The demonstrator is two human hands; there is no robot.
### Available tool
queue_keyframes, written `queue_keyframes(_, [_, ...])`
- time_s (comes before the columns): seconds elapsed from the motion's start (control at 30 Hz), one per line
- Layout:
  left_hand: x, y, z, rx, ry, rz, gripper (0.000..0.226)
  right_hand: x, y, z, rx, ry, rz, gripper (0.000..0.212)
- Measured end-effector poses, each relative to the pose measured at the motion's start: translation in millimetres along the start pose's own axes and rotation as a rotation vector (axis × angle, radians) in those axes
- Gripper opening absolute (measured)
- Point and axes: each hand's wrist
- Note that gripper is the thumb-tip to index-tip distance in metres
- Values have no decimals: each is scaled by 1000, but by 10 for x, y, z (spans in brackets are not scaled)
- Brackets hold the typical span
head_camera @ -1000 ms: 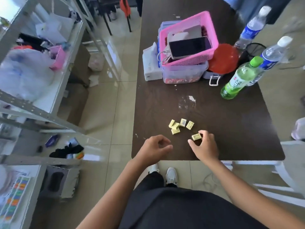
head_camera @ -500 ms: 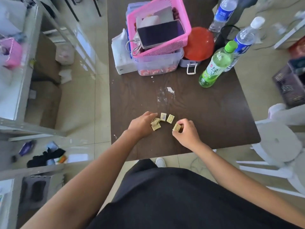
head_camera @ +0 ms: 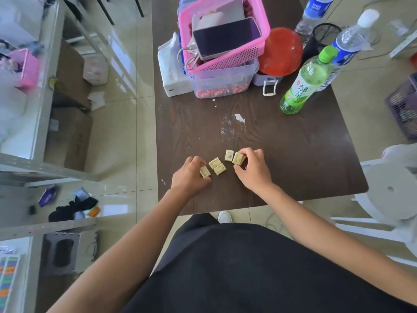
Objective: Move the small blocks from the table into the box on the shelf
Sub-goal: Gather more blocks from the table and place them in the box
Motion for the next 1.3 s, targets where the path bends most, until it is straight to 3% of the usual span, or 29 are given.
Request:
queue_keyframes(0.17, [-122,263,93,129,81,-106,47,114,56,-6,-122,65,-47,32])
queue_keyframes(0.3, [-205,373,24,38,-23,-165,44,188,83,41,-167,57,-81,32])
queue_keyframes(0.4, [-96,319,-125,-35,-109,-160,43,277,150,84,-163,41,-78,32])
queue_keyframes(0.57, [153,201,-225,53,12,-94,38,414,264,167,-140,13,-54,32])
queue_keyframes(1.03, [516,-251,-22,64,134,-24,39,650,301,207,-121,22,-79,29])
queue_keyframes(1.3, [804,-355,-73,-9,114,34,38,765,315,179,-81,11,-47,29])
Point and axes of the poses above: each hand's wrist, its own x-axis away from the middle knuckle, its own z-axis out of the back of the hand, y = z × x, and after that the axes turned 15 degrees about y, right-handed
